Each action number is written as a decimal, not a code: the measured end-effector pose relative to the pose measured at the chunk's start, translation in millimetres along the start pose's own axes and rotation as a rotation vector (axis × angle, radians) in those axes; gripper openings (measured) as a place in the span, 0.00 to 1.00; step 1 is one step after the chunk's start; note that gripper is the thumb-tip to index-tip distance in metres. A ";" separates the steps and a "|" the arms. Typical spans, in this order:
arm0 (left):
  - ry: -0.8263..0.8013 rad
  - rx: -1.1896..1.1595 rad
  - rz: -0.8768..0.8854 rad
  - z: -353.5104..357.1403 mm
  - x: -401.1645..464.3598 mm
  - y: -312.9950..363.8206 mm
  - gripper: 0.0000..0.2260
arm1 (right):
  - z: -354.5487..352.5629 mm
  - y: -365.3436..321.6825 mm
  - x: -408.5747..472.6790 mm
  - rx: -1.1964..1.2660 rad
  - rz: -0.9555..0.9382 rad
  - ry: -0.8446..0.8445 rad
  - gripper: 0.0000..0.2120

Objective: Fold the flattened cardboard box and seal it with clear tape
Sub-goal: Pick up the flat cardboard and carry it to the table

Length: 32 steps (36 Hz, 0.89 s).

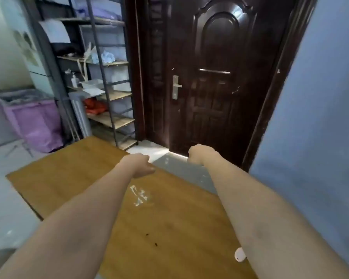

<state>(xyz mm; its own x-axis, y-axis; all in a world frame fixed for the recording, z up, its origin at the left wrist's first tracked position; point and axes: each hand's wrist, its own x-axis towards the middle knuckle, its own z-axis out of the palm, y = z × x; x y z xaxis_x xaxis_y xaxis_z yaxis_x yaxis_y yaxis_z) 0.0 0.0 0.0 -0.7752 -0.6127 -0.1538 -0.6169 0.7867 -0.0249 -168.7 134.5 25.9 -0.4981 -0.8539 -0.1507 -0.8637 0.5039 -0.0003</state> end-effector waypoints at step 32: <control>0.040 -0.164 -0.661 46.3 -161.5 -438.0 0.25 | -11.5 -501.2 145.8 -0.203 -0.670 -0.084 0.13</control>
<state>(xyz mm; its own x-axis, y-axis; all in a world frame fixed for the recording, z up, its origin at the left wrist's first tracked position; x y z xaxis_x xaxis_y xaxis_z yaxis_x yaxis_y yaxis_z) 401.7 -242.1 -10.0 -0.2313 -0.9654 -0.1207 -0.9727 0.2268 0.0500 190.7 -244.1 15.4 0.1469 -0.9549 -0.2580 -0.9837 -0.1684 0.0632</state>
